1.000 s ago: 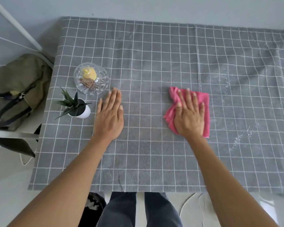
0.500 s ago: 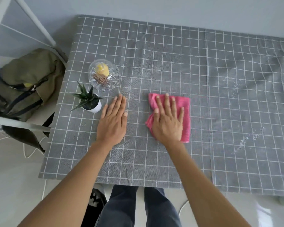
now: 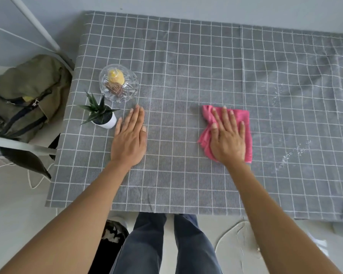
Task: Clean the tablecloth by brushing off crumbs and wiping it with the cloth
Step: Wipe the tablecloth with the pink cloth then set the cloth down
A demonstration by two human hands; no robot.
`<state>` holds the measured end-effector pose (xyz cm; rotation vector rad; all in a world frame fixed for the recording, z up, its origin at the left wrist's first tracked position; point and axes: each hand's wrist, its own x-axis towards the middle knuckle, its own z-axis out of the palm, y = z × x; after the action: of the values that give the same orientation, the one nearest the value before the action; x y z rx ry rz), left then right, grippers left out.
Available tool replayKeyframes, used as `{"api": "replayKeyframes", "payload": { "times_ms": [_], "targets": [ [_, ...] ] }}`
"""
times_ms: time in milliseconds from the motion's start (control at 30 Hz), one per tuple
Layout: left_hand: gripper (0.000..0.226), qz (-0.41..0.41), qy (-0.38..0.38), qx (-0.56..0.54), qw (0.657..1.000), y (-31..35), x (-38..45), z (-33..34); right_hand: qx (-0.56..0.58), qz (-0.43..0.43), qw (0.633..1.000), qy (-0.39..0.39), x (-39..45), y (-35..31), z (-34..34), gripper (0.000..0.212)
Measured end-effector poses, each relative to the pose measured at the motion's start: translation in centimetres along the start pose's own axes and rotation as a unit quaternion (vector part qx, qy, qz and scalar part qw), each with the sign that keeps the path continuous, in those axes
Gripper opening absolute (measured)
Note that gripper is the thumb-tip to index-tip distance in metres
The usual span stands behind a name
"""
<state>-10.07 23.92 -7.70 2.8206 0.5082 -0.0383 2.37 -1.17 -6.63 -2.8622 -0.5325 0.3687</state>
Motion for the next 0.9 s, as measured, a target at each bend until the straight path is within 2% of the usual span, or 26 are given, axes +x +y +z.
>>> {"api": "replayKeyframes", "payload": {
  "times_ms": [100, 333, 667, 900],
  "targets": [
    [0.057, -0.003, 0.000, 0.007, 1.000, 0.0, 0.0, 0.0, 0.013, 0.033, 0.999, 0.018, 0.0, 2.3, -0.7, 0.053],
    [0.059, -0.040, -0.003, -0.009, 0.999, 2.2, 0.3, 0.4, 0.010, 0.031, 0.999, 0.020, 0.0, 2.1, -0.7, 0.054],
    [0.058, 0.026, -0.028, -0.050, 0.998, 15.5, 1.3, 3.6, 0.037, 0.008, 0.999, 0.005, -0.2, 3.3, -1.0, 0.050],
    [0.059, -0.004, -0.010, -0.044, 0.999, 22.3, 0.7, 5.8, 0.029, -0.021, 0.999, -0.003, -2.7, 10.7, -2.6, 0.054]
  ]
}}
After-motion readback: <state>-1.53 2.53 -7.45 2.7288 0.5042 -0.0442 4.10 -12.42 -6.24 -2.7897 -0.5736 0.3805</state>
